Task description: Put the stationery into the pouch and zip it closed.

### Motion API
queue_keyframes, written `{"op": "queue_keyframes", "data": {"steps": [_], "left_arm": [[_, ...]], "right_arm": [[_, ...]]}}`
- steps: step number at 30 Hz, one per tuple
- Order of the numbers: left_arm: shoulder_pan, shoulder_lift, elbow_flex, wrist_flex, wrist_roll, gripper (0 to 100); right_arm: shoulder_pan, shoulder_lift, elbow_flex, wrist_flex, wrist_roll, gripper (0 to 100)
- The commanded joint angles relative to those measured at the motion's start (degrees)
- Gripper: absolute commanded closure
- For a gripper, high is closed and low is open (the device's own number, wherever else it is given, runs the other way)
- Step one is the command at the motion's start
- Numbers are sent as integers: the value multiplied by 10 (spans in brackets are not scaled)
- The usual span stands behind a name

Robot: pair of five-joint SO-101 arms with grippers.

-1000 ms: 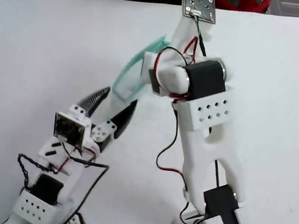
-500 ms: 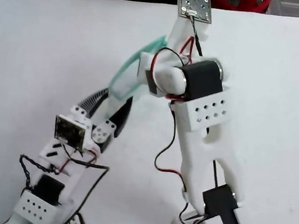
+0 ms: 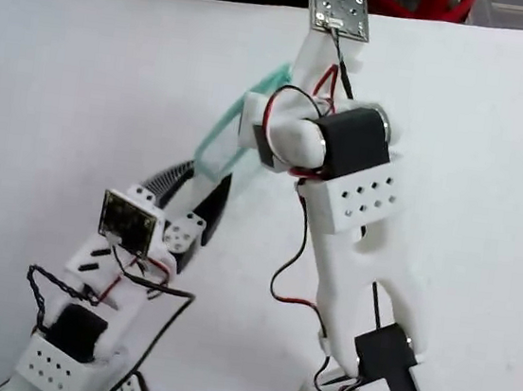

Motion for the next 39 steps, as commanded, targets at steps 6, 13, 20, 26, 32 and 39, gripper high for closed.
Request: {"op": "queue_keyframes", "data": {"steps": [6, 13, 20, 26, 32, 39], "left_arm": [[18, 226, -184, 14, -2, 830], [-7, 381, -250, 10, 2, 831], [-7, 339, -171, -88, 2, 847], [-7, 291, -141, -113, 1, 911], [-7, 291, -141, -116, 2, 890], [-16, 291, -205, -25, 8, 888]], "right_arm": [[-11, -22, -11, -5, 4, 981], [-7, -22, -11, 0, 96, 844], [-5, -22, -10, 0, 97, 854], [16, -54, -40, 0, 105, 847], [20, -143, -77, 0, 221, 805], [179, -123, -18, -41, 409, 806]]}}
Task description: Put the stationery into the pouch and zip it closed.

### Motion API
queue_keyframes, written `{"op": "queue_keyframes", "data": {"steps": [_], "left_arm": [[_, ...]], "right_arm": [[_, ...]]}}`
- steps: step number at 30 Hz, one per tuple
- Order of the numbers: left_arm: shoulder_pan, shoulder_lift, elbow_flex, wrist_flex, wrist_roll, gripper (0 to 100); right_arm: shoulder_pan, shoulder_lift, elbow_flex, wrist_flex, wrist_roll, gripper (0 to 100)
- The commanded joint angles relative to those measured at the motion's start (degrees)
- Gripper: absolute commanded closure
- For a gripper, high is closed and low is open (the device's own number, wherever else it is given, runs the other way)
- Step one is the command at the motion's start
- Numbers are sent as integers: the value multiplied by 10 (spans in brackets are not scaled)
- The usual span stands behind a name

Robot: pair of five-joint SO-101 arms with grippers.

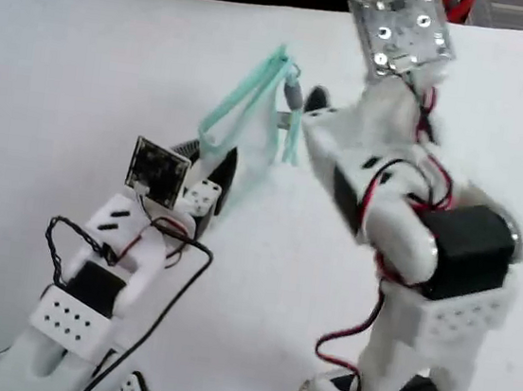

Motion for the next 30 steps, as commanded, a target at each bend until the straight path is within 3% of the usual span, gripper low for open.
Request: {"op": "queue_keyframes", "data": {"steps": [1, 9, 20, 26, 30], "left_arm": [[-10, -12, -76, 76, 18, 888], [-7, -13, -94, 94, 26, 887], [-7, 73, -114, 85, 29, 887], [-6, 124, -135, 85, 29, 887], [-5, 124, -136, 85, 29, 887]], "right_arm": [[79, 39, 70, -57, 46, 806], [121, 74, 358, -304, 101, 807], [14, -175, 782, -633, 118, 809], [0, -204, 858, -766, 19, 879], [-2, -166, 841, -807, 11, 841]]}}
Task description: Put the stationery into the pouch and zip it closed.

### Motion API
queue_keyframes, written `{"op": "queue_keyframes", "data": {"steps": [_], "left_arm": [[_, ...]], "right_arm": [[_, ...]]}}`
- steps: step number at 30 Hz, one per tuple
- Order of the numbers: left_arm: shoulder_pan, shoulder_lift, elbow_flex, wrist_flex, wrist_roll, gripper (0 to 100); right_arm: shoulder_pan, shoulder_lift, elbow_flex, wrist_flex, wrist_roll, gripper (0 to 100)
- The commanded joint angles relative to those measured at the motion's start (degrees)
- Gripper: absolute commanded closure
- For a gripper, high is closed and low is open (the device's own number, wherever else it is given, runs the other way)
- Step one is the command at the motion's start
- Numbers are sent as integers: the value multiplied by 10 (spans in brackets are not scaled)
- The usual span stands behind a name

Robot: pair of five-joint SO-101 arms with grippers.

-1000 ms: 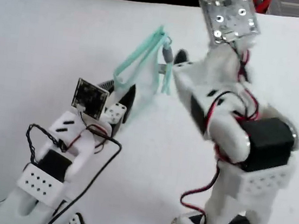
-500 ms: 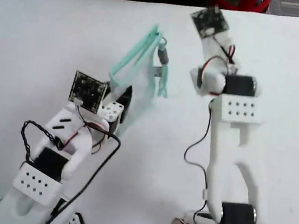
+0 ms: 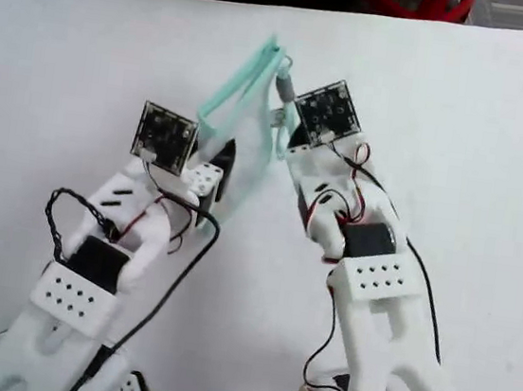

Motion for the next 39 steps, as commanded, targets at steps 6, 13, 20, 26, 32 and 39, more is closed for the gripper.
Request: {"op": "queue_keyframes", "data": {"steps": [6, 13, 20, 26, 32, 39], "left_arm": [[2, 12, -19, -2, 7, 887], [3, 12, -18, -2, 7, 887], [26, 12, -18, 3, 4, 887], [27, 12, -8, -2, 4, 887], [27, 12, -7, -2, 4, 887], [27, 12, -6, -2, 4, 887]], "right_arm": [[-22, 172, -125, -42, -46, 792], [-22, 211, -162, -47, -62, 790], [-31, 218, -160, -96, -59, 790], [-29, 298, -200, -131, -55, 793], [-8, 363, -261, -131, -55, 794], [-3, 421, -323, -131, -55, 803]]}}
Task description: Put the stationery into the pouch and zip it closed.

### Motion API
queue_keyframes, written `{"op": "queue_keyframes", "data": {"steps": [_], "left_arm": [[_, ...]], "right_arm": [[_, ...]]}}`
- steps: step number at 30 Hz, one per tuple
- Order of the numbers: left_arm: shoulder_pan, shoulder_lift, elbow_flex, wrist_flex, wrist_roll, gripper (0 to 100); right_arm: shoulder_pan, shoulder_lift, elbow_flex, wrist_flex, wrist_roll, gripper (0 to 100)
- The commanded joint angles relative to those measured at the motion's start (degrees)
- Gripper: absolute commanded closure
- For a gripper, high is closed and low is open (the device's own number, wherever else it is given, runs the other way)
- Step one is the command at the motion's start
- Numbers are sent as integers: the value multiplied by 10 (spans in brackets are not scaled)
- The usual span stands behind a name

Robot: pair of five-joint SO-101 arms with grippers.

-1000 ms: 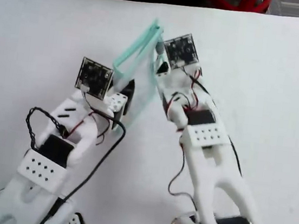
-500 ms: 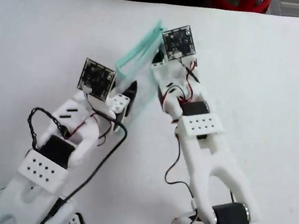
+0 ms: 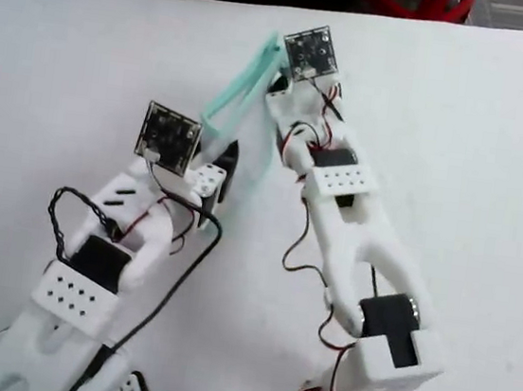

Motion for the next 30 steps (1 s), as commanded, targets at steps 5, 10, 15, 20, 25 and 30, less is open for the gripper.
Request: {"op": "queue_keyframes", "data": {"steps": [5, 10, 15, 20, 25, 30], "left_arm": [[15, 12, -2, -4, 4, 887], [15, 12, -2, -4, 4, 887], [15, 12, -2, -4, 4, 887], [15, 12, -2, -4, 4, 887], [15, 12, -2, -4, 3, 887], [13, 12, -2, -4, 3, 887]], "right_arm": [[7, -5, -43, -12, 2, 841], [5, -15, -43, -15, 1, 783], [6, -18, -41, -31, 31, 910], [20, -22, -40, -49, 69, 980], [33, -89, -12, -49, 68, 979], [33, -193, 41, -49, 68, 979]]}}
